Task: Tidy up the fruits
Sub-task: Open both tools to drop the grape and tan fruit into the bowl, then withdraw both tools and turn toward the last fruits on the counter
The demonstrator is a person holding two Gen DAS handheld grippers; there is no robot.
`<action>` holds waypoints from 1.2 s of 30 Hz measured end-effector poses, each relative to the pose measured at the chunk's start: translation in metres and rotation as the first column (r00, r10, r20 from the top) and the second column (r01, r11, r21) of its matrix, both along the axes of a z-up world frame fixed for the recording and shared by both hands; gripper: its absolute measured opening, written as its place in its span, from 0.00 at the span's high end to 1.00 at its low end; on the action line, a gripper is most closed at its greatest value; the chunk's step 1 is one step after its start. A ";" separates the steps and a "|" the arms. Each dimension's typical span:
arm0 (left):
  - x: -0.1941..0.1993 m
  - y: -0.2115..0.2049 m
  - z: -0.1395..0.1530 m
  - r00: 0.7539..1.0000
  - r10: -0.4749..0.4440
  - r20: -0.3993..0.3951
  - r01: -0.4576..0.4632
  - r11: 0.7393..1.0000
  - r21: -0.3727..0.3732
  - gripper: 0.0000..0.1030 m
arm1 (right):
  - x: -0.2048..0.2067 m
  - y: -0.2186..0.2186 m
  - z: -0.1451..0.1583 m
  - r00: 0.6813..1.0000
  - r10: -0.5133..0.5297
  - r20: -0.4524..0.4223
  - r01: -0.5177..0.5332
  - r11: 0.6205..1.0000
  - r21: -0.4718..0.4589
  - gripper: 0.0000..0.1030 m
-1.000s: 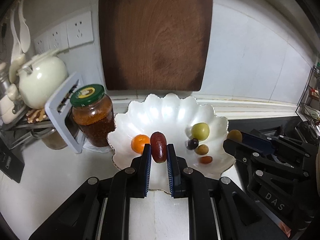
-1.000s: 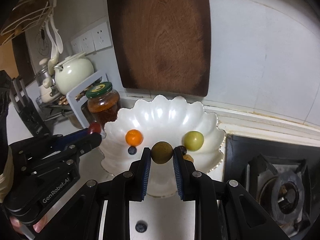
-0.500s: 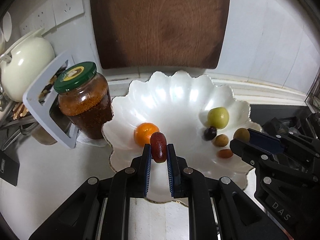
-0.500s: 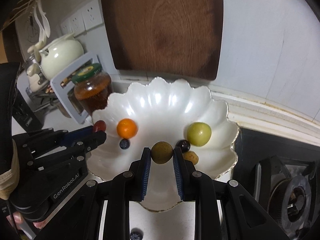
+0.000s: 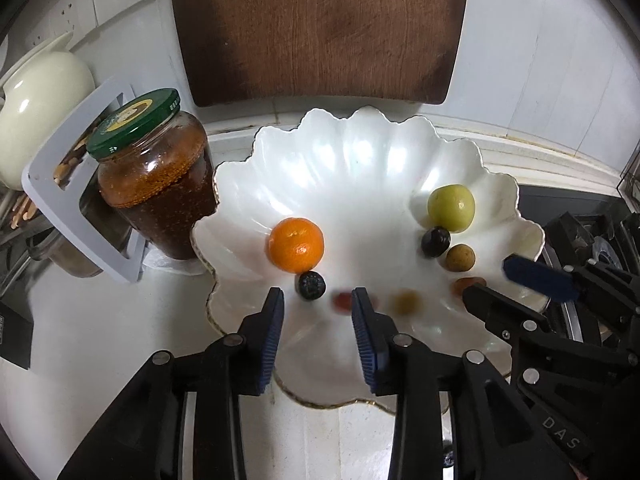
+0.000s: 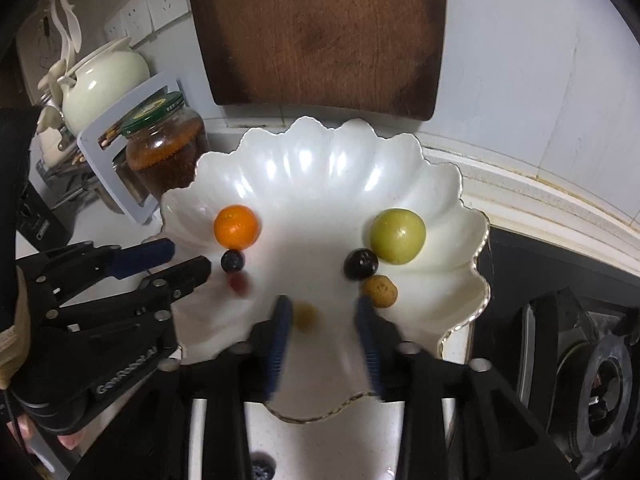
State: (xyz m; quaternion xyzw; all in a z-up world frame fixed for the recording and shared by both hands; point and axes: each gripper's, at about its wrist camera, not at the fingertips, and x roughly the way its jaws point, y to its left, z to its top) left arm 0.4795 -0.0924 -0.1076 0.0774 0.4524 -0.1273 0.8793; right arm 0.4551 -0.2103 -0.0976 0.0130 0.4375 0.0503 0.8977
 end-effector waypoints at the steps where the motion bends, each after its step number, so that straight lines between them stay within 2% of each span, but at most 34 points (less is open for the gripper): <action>1: -0.002 0.001 0.001 1.000 0.002 0.004 -0.002 1.000 0.000 0.62 | -0.002 -0.001 0.000 1.000 -0.006 0.003 0.006 1.000 -0.003 0.59; 10: -0.025 0.013 0.019 0.998 0.010 0.063 -0.011 1.000 0.009 0.58 | -0.025 -0.001 0.016 0.997 -0.023 0.072 0.027 0.998 -0.054 0.59; 22: -0.080 0.028 0.066 0.981 -0.019 0.191 0.020 1.000 -0.005 0.56 | -0.080 0.009 0.058 0.979 -0.037 0.198 0.043 0.999 -0.029 0.59; 30: -0.114 0.034 0.070 0.982 -0.011 0.187 0.022 0.998 -0.056 0.56 | -0.113 0.009 0.066 0.972 -0.056 0.229 0.059 0.998 -0.008 0.59; 36: -0.142 0.032 0.067 0.981 0.039 0.192 -0.032 0.999 -0.040 0.56 | -0.129 -0.001 0.061 0.973 -0.024 0.230 0.024 1.000 0.002 0.59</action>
